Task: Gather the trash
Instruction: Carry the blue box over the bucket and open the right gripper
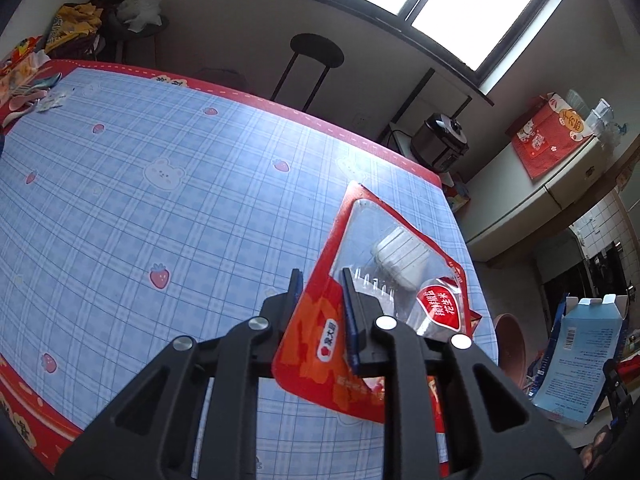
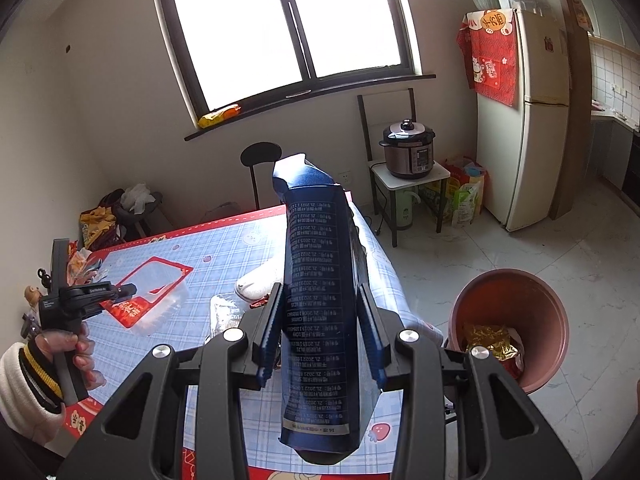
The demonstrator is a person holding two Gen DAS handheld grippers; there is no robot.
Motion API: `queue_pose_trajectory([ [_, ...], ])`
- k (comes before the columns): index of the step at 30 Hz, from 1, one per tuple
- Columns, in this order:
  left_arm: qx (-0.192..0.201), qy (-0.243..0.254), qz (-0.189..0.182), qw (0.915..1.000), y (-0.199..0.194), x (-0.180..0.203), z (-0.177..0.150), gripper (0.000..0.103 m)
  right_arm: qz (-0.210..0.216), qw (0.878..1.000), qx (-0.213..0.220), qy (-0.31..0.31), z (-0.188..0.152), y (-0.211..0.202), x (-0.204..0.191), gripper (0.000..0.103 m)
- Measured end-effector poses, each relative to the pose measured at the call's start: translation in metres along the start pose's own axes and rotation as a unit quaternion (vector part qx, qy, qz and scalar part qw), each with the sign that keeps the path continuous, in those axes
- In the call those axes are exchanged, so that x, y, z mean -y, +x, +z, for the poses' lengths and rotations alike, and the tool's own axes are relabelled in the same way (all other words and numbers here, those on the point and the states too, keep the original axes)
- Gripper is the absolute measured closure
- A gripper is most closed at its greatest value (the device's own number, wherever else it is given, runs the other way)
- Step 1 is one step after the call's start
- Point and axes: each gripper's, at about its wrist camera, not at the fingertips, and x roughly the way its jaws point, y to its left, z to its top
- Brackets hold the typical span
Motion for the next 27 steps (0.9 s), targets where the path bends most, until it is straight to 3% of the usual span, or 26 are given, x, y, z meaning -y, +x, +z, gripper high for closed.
queue_pose_trajectory([
  [6, 0.044, 0.024, 0.001, 0.9987, -0.04, 0.015, 0.001, 0.081, -0.026, 0.999, 0.024, 0.016, 0.007, -0.018, 0.024, 0.066],
  [13, 0.064, 0.051, -0.018, 0.9965, -0.065, 0.051, 0.002, 0.081, -0.071, 0.995, 0.042, 0.053, 0.013, -0.036, 0.085, 0.066],
  [27, 0.065, 0.095, -0.046, 0.9922, -0.058, 0.161, -0.025, 0.081, -0.104, 0.991, 0.026, 0.082, 0.018, -0.027, 0.205, 0.065],
])
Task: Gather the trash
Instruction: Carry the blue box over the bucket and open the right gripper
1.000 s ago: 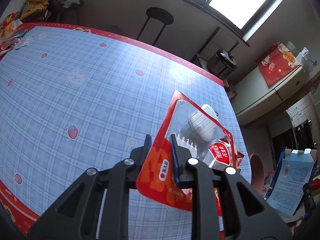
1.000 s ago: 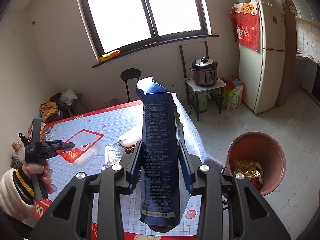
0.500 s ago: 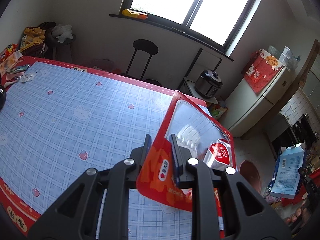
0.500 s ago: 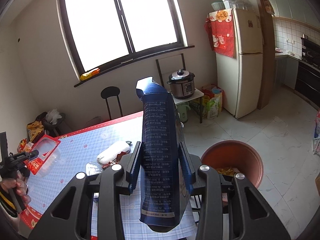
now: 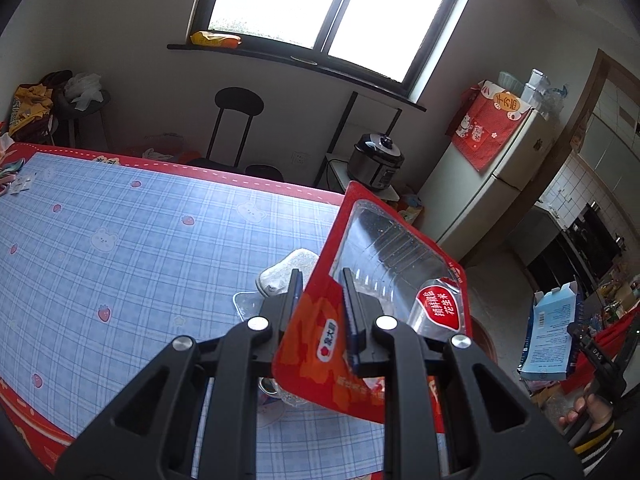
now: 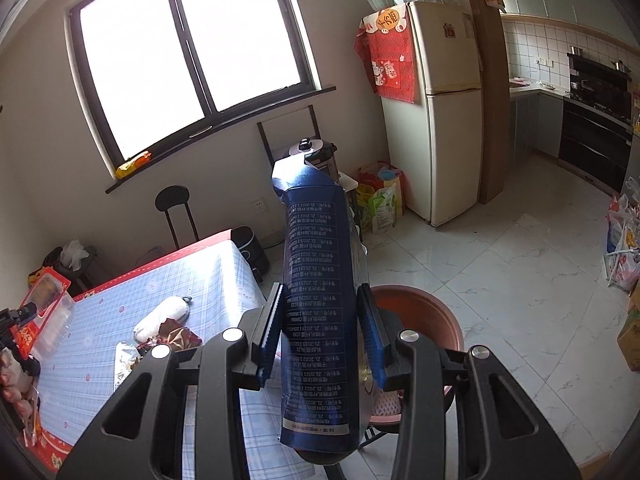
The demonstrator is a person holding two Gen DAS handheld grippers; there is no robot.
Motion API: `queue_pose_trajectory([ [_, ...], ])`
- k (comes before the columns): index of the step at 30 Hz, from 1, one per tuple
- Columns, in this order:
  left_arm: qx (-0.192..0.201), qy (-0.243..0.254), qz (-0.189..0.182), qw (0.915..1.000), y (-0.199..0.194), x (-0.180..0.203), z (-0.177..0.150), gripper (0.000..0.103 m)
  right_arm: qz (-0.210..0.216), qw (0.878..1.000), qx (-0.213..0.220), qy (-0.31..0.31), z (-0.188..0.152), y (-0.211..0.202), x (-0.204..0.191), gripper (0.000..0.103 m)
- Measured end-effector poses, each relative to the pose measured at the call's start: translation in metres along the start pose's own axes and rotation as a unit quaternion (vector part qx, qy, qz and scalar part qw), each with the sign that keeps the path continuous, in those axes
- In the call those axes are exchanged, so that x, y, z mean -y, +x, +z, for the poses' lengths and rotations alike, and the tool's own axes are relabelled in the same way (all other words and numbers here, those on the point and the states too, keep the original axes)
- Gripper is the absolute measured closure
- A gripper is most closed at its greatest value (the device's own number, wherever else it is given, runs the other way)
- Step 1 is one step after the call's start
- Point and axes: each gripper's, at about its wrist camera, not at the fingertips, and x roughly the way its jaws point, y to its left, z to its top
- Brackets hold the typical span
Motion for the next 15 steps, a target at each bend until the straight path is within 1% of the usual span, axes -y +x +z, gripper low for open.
queue_pose_trajectory([
  [5, -0.004, 0.006, 0.002, 1.0, 0.008, 0.03, -0.008, 0.081, 0.007, 1.0, -0.015, 0.015, 0.008, 0.024, 0.03, 0.065],
  [9, -0.004, 0.009, 0.008, 0.9999, 0.01, 0.043, -0.013, 0.081, 0.014, 0.999, -0.023, 0.023, 0.014, 0.041, 0.045, 0.064],
  [12, -0.003, 0.012, 0.011, 0.9999, 0.01, 0.045, -0.014, 0.081, 0.012, 0.999, -0.026, 0.024, 0.019, 0.051, 0.05, 0.062],
  [13, -0.003, 0.014, 0.012, 0.9998, 0.009, 0.047, -0.015, 0.081, 0.015, 0.999, -0.027, 0.025, 0.02, 0.053, 0.051, 0.06],
  [14, -0.002, 0.015, 0.013, 0.9998, 0.009, 0.049, -0.015, 0.081, 0.018, 0.999, -0.026, 0.027, 0.021, 0.054, 0.051, 0.054],
  [15, -0.002, 0.017, 0.013, 0.9998, 0.008, 0.051, -0.016, 0.081, 0.018, 0.999, -0.022, 0.027, 0.023, 0.054, 0.052, 0.043],
])
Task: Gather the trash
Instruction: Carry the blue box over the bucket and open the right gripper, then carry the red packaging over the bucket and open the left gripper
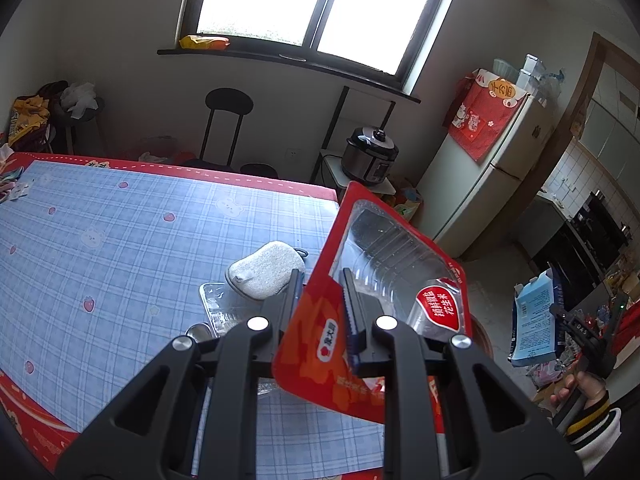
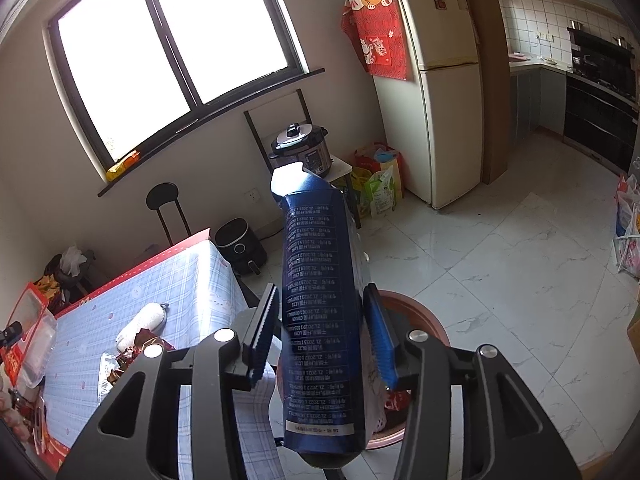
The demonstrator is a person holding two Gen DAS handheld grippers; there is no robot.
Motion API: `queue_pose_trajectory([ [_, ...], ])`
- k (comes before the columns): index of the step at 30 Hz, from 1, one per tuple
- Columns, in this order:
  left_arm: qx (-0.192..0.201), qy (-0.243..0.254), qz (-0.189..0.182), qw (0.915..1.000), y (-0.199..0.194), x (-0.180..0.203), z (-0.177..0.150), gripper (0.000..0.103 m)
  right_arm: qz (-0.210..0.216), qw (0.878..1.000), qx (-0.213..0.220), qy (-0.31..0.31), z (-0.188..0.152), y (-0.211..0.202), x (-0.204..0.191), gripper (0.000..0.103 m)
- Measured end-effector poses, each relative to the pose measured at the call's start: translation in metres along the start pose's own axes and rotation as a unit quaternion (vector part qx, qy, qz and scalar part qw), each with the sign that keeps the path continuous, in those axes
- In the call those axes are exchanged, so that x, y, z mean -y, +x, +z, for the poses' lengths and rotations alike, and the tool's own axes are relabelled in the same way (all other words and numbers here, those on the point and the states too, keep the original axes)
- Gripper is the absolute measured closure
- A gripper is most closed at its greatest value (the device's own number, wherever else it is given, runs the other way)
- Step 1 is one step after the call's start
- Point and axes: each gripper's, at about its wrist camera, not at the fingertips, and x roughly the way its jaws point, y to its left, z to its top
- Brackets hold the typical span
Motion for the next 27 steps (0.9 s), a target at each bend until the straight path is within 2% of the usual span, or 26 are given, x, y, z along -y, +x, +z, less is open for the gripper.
queue_pose_trajectory([
  [2, 0.0, 0.003, -0.001, 1.0, -0.001, 0.002, 0.001, 0.081, -0.005, 1.0, 0.012, -0.003, 0.001, -0.004, -0.002, 0.028],
  [4, 0.0, 0.008, -0.004, 1.0, 0.0, 0.003, 0.002, 0.081, -0.001, 1.0, 0.019, -0.006, 0.002, -0.008, -0.004, 0.026],
  [8, -0.001, 0.021, -0.014, 0.9997, -0.001, 0.008, 0.004, 0.081, -0.016, 0.999, 0.037, -0.001, 0.004, -0.023, -0.003, 0.011],
  [11, -0.002, 0.032, -0.026, 0.9991, 0.001, 0.013, 0.007, 0.081, -0.026, 0.998, 0.051, 0.009, 0.002, -0.041, -0.002, 0.005],
  [18, -0.013, 0.068, -0.065, 0.9955, 0.013, 0.043, 0.007, 0.081, -0.057, 0.996, 0.067, 0.021, -0.005, -0.08, 0.008, 0.005],
  [27, -0.04, 0.141, -0.121, 0.9817, 0.05, 0.128, -0.002, 0.081, -0.095, 0.992, 0.073, 0.034, -0.026, -0.122, 0.03, 0.005],
])
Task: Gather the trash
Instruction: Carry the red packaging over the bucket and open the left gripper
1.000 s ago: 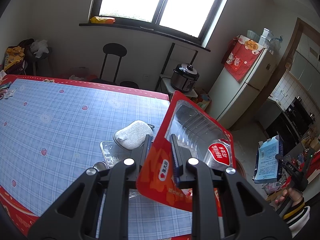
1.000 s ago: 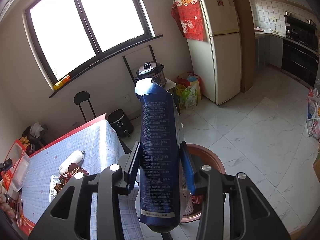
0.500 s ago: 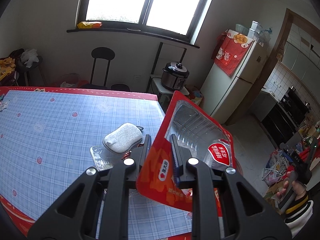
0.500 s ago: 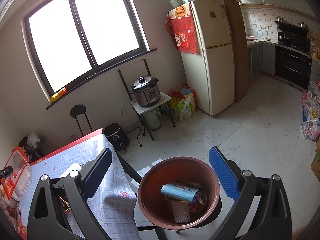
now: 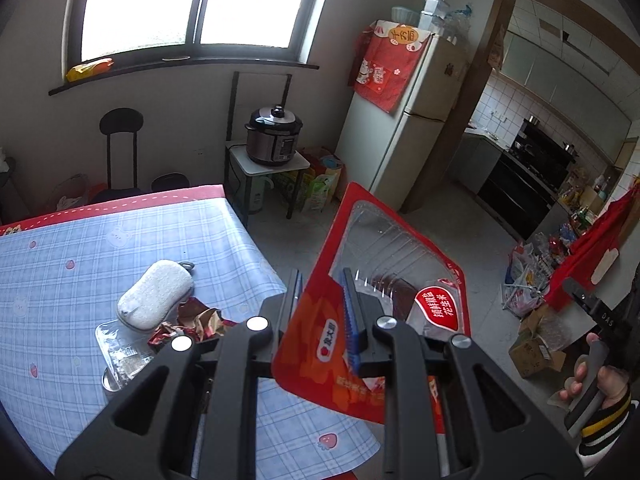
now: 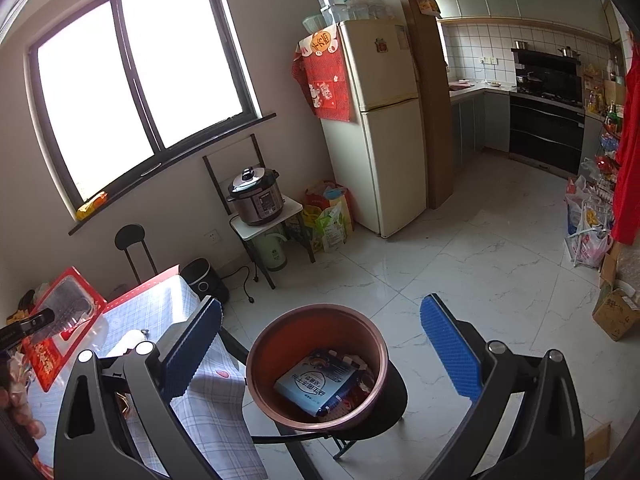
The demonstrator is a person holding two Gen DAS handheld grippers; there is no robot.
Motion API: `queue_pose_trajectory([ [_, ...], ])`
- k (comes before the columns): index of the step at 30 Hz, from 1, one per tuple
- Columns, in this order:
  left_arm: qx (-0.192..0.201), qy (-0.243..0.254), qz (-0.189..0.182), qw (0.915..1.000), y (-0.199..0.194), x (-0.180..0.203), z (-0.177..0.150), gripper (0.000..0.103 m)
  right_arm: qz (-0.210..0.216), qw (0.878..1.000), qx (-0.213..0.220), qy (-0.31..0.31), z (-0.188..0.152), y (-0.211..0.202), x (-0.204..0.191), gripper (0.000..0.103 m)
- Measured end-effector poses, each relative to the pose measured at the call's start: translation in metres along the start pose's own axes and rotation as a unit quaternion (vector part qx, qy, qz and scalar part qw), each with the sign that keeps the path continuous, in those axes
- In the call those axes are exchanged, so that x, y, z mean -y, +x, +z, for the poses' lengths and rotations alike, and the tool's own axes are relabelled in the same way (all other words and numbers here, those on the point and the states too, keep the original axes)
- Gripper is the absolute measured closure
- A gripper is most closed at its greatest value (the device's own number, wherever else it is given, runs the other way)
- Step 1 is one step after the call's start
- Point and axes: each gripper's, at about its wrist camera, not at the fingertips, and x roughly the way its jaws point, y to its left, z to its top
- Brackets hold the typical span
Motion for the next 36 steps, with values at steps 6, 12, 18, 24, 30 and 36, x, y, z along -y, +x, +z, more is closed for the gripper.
queue_pose_trajectory([
  [6, -0.005, 0.034, -0.032, 0.9989, 0.041, 0.061, 0.011, 0.081, -0.026, 0.999, 0.0, 0.019, -0.008, -0.015, 0.035, 0.005],
  [12, -0.005, 0.058, -0.052, 0.997, 0.081, 0.119, 0.018, 0.081, -0.051, 0.998, -0.011, 0.034, -0.018, -0.02, 0.071, 0.005],
  [18, -0.008, 0.072, -0.058, 0.9956, 0.113, 0.159, 0.02, 0.058, -0.064, 0.997, -0.017, 0.044, -0.021, -0.022, 0.103, 0.005],
  [24, 0.007, 0.074, -0.055, 0.9957, 0.119, 0.17, 0.02, 0.017, -0.058, 0.997, -0.019, 0.047, -0.02, -0.017, 0.115, 0.005],
  [30, 0.012, 0.07, -0.062, 0.9956, 0.105, 0.157, 0.024, 0.017, -0.033, 0.998, -0.026, 0.042, -0.02, -0.005, 0.107, 0.005],
  [36, 0.034, 0.055, -0.037, 0.9973, 0.075, 0.132, 0.027, 0.012, -0.001, 0.999, -0.027, 0.03, -0.017, 0.004, 0.087, 0.005],
])
